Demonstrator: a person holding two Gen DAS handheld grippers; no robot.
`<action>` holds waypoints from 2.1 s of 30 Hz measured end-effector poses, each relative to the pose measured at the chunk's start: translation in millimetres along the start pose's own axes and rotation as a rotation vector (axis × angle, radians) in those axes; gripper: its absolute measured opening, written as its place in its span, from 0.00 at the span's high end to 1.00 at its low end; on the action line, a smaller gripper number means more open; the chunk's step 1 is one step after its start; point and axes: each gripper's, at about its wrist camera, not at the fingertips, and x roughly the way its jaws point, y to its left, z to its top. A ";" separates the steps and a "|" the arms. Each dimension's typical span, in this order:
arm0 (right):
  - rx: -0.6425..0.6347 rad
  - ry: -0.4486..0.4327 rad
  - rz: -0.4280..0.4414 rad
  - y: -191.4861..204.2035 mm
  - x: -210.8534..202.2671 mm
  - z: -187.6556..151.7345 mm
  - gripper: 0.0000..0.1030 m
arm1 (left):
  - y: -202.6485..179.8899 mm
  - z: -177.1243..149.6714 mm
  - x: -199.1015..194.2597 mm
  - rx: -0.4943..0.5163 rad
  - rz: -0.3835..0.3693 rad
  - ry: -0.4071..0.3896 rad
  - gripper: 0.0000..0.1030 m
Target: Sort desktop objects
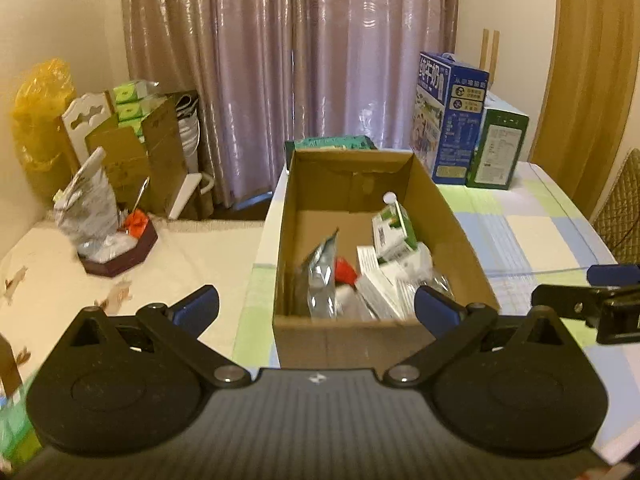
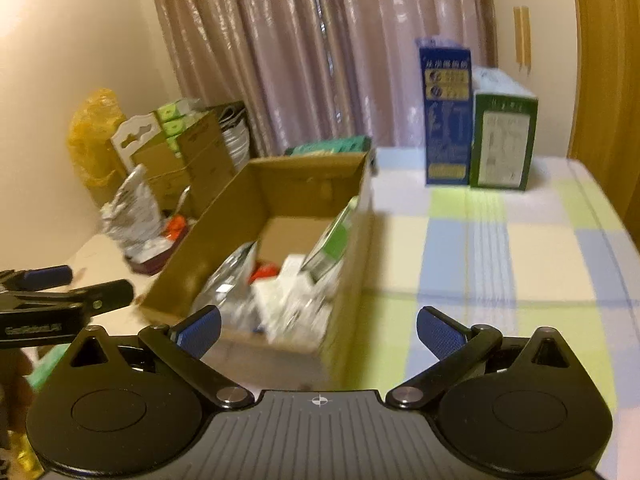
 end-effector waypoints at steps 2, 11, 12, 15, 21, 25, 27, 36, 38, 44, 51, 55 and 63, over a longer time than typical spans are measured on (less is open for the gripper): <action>-0.003 0.005 0.008 7.0 -13.5 -10.4 0.02 | -1.8 -9.8 -16.3 -0.017 0.004 0.013 0.01; -0.031 0.018 -0.001 27.5 -63.6 -44.2 0.02 | -18.7 -43.6 -75.5 -0.052 0.048 0.028 0.01; -0.038 0.018 0.001 28.9 -68.0 -47.0 0.02 | -20.2 -45.2 -79.9 -0.057 0.050 0.029 0.01; -0.049 0.014 0.006 31.1 -80.4 -54.1 0.02 | -26.9 -49.4 -92.8 -0.065 0.054 0.033 0.01; -0.057 -0.005 -0.002 29.3 -103.3 -66.5 0.02 | -44.3 -54.9 -111.7 -0.068 0.085 0.023 0.01; -0.059 -0.025 -0.018 27.0 -118.6 -75.1 0.02 | -52.8 -60.1 -121.6 -0.078 0.071 0.027 0.01; -0.054 -0.042 -0.039 25.7 -125.6 -79.0 0.02 | -56.5 -63.2 -126.8 -0.073 0.069 0.026 0.01; -0.061 -0.081 -0.073 31.2 -152.3 -94.9 0.02 | -68.3 -76.1 -145.8 -0.059 0.044 0.009 0.01; -0.059 -0.083 -0.073 32.7 -154.8 -97.7 0.02 | -68.9 -77.9 -149.4 -0.056 0.054 0.001 0.01; -0.076 -0.086 -0.068 40.2 -157.9 -101.6 0.02 | -61.0 -83.9 -158.0 -0.060 0.061 -0.006 0.01; -0.080 -0.080 -0.057 43.4 -157.6 -104.8 0.02 | -56.9 -86.0 -161.3 -0.055 0.076 -0.010 0.01; -0.074 -0.074 -0.057 41.4 -156.7 -106.2 0.02 | -55.5 -86.2 -159.0 -0.059 0.079 -0.006 0.01; -0.059 -0.071 -0.057 36.7 -156.3 -108.0 0.02 | -56.1 -89.8 -155.0 -0.054 0.075 0.005 0.01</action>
